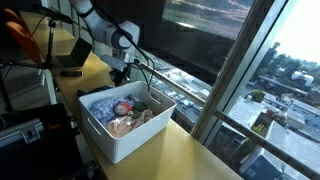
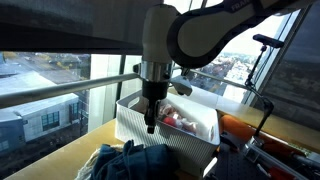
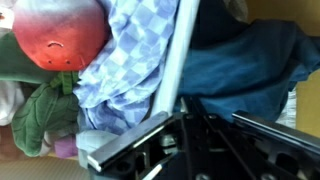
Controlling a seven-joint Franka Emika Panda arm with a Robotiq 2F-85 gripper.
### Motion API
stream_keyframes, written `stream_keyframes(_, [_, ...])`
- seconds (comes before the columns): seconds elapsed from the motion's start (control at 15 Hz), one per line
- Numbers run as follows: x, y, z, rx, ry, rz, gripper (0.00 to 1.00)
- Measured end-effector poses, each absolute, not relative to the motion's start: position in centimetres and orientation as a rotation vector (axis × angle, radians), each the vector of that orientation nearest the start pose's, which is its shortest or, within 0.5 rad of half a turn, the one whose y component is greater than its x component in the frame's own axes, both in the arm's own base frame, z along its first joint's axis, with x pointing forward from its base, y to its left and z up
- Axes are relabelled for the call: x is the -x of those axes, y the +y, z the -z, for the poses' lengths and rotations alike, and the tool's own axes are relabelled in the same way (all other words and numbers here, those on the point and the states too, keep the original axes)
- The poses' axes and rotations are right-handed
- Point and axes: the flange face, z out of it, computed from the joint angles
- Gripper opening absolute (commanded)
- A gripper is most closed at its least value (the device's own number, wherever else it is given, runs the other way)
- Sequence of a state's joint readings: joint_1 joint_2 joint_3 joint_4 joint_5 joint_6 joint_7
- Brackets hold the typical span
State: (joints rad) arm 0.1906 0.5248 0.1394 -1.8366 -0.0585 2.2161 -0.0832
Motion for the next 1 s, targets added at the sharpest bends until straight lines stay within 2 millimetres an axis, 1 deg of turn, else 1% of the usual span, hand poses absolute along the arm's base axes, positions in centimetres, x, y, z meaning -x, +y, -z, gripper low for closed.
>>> stream_keyframes(0.27, [-61.0, 17.2, -23.6, 3.062, -0.643, -0.203, 0.00])
stream_keyframes(0.8, [-62.4, 13.5, -24.1, 3.072, -0.615, -0.183, 0.00])
stream_keyframes(0.87, [-62.6, 12.9, -24.3, 3.072, -0.617, -0.179, 0.26])
stream_keyframes(0.93, [-62.7, 12.3, -24.6, 3.071, -0.621, -0.174, 0.27])
stream_keyframes(1.0, [-62.7, 11.9, -25.1, 3.069, -0.631, -0.172, 0.34])
